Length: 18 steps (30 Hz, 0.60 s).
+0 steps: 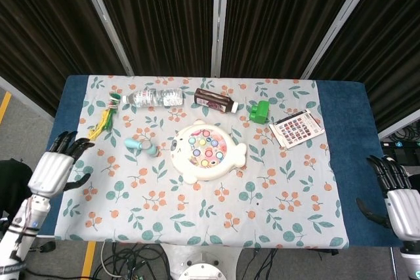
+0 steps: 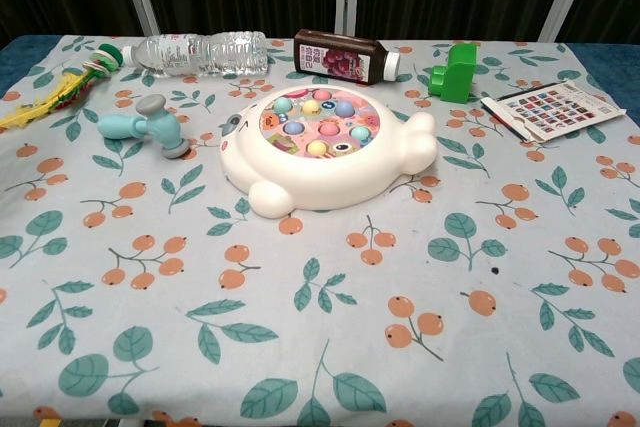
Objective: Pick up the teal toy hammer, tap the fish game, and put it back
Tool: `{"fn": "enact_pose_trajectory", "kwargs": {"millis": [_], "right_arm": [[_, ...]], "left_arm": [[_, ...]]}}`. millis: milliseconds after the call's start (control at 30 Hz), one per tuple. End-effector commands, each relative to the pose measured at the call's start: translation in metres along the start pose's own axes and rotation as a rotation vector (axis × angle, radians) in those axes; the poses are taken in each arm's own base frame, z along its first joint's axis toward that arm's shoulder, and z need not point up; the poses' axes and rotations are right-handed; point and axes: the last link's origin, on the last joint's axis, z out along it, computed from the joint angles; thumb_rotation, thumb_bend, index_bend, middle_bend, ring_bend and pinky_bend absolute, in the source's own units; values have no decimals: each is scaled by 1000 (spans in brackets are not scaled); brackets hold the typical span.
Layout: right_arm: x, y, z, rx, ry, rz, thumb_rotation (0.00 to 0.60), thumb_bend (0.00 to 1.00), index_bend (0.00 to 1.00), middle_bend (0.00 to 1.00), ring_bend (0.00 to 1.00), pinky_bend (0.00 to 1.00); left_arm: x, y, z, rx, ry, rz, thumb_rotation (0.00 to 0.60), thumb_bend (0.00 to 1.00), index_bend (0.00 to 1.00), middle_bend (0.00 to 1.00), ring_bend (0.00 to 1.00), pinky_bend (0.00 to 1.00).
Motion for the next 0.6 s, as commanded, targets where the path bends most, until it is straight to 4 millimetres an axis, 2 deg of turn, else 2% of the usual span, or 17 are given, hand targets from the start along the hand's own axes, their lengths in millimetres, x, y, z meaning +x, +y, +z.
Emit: {"fn": "enact_pose_trajectory", "kwargs": {"millis": [33, 167, 267, 400, 600], "right_arm": [[2, -1, -2, -6, 5, -7, 600, 218, 0, 86, 0, 0], [3, -2, -4, -19, 5, -14, 600, 218, 0, 87, 0, 0], [4, -2, -4, -30, 6, -17, 600, 218, 0, 87, 0, 0], [4, -1, -4, -41, 3, -22, 600, 218, 0, 89, 0, 0], [2, -1, -1, -44, -6, -21, 600, 217, 0, 93, 0, 0]], "left_arm": [[-5, 6, 67, -81, -56, -18, 600, 246, 258, 225, 110, 118], [-16, 16, 105, -120, -115, -28, 600, 246, 267, 229, 113, 120], [-26, 22, 125, -135, -159, -8, 600, 246, 277, 230, 113, 119], [-37, 30, 140, -139, -201, 1, 600, 247, 314, 230, 112, 118], [-48, 41, 147, -158, -256, 29, 600, 258, 322, 230, 112, 115]]}}
